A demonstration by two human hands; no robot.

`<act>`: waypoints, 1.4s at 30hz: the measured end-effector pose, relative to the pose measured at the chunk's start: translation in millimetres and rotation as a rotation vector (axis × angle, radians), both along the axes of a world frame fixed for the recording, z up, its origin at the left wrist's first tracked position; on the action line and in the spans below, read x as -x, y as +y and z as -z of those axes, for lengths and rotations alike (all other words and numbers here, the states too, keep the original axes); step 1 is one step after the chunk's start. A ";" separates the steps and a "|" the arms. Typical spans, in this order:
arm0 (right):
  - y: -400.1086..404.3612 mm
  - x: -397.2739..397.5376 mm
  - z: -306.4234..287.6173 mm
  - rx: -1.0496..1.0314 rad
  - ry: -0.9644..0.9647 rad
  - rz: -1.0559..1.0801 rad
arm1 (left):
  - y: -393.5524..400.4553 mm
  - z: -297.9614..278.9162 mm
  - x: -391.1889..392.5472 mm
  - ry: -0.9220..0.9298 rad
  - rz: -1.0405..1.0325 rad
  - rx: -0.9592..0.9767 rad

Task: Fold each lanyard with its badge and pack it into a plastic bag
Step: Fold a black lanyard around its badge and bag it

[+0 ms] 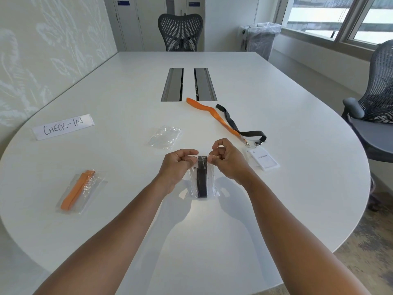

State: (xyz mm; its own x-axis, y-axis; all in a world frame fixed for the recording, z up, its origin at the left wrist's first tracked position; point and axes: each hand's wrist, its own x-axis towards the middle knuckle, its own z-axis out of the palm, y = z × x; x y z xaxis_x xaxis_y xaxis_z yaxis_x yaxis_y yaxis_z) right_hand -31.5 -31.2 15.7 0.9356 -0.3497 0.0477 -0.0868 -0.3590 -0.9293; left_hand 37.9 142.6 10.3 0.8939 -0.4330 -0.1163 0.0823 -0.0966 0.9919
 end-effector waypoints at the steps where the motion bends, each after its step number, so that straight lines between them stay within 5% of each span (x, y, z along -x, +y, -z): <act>1: 0.9 -0.3 -0.2 0.001 -0.007 0.003 | 0.0 0.4 0.2 0.001 -0.009 0.009; 14: -15.5 10.8 -3.9 -0.171 0.026 -0.018 | 4.3 6.7 2.0 0.013 -0.036 0.102; 21: -12.8 12.5 3.6 -0.155 0.025 0.063 | 7.4 22.8 3.3 0.201 -0.060 0.136; 30: -4.0 9.8 9.5 -0.471 -0.024 0.064 | 8.1 14.0 5.2 0.335 -0.052 0.141; 34: 9.8 3.0 -2.5 -0.633 -0.024 0.053 | 13.0 7.9 2.4 0.276 -0.099 0.168; 42: 45.9 -21.0 -17.3 -0.749 -0.010 0.087 | 34.5 -3.4 -5.0 -0.055 -0.227 -0.122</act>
